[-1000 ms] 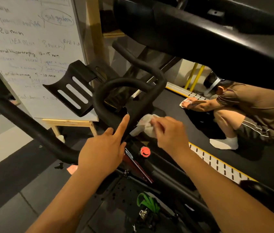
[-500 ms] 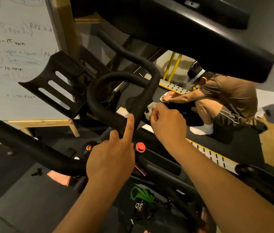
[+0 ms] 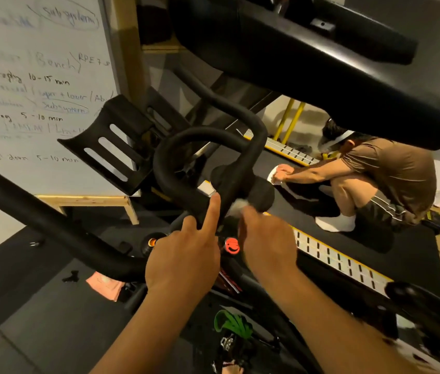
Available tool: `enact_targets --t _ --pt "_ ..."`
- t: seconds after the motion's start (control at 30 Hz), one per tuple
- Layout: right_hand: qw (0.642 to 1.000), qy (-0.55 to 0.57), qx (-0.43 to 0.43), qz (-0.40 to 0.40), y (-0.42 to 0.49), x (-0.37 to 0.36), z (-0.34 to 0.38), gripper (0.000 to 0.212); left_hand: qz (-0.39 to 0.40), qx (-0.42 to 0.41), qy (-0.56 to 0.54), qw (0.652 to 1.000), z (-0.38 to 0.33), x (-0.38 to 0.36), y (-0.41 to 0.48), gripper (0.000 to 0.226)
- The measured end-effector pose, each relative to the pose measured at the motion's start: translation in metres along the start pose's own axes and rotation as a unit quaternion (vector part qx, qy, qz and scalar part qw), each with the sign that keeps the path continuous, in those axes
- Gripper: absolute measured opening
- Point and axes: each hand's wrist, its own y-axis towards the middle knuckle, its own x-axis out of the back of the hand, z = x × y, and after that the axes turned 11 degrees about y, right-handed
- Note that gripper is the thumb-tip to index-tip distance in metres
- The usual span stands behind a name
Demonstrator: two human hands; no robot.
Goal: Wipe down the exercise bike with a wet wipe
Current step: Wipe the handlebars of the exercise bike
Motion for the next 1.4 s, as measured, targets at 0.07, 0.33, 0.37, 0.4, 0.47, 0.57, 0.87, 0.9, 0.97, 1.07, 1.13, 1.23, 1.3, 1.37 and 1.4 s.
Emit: enact_targets --t 0.07,0.33,0.37,0.4,0.47,0.57,0.87,0.9,0.97,1.07,1.13,1.23,1.3,1.37,1.4 --pt "0.994 0.011 0.073 0.084 -0.031 -0.002 0.001 0.017 0.007 0.001 0.016 1.0 0.0 0.001 0.001 0.081" --pt "0.974 0.155 -0.065 -0.151 0.082 0.019 -0.05 0.02 -0.015 0.009 0.074 0.997 -0.006 0.0 -0.001 0.077" --pt "0.973 0.153 -0.069 -0.156 0.074 0.007 -0.047 0.018 -0.013 0.008 0.075 0.997 -0.006 -0.001 -0.001 0.077" --pt "0.969 0.165 -0.054 -0.174 0.058 -0.001 -0.044 0.016 -0.013 0.012 0.069 0.998 -0.008 -0.001 0.0 0.077" --pt "0.967 0.207 0.009 -0.146 0.018 -0.012 -0.039 0.02 -0.003 0.027 0.054 0.998 -0.008 -0.002 0.002 0.076" --pt "0.971 0.211 0.108 -0.002 -0.028 -0.013 -0.036 0.033 -0.057 0.048 0.058 0.996 -0.004 0.001 0.005 0.08" --pt "0.965 0.193 -0.028 -0.177 0.055 -0.002 -0.051 0.023 -0.106 0.042 0.053 0.992 -0.003 -0.003 -0.001 0.071" --pt "0.963 0.203 -0.002 -0.176 0.034 -0.013 -0.048 0.022 -0.099 0.04 0.049 0.993 -0.003 -0.003 -0.002 0.072" --pt "0.975 0.207 0.063 -0.046 -0.013 -0.031 -0.04 0.023 -0.09 0.03 0.04 0.995 -0.002 -0.003 -0.001 0.072" --pt "0.957 0.257 0.052 0.122 -0.071 -0.037 -0.023 0.026 -0.075 0.002 -0.021 0.997 0.002 -0.001 -0.004 0.07" --pt "0.942 0.335 0.033 -0.022 -0.054 -0.012 -0.02 0.025 -0.083 -0.004 -0.106 0.991 0.007 0.002 -0.007 0.064" --pt "0.94 0.24 0.028 -0.243 0.032 0.036 -0.035 0.023 -0.092 0.007 -0.17 0.981 0.011 0.006 -0.009 0.06" --pt "0.958 0.197 -0.023 -0.208 0.082 0.037 -0.042 0.023 -0.078 0.017 -0.171 0.982 0.01 0.006 -0.009 0.061" --pt "0.975 0.134 -0.068 -0.165 0.079 0.01 -0.043 0.024 -0.071 0.006 -0.158 0.985 0.009 0.006 -0.01 0.064" --pt "0.976 0.12 -0.066 -0.169 0.065 0.0 -0.041 0.024 -0.065 0.001 -0.157 0.985 0.009 0.006 -0.011 0.064"
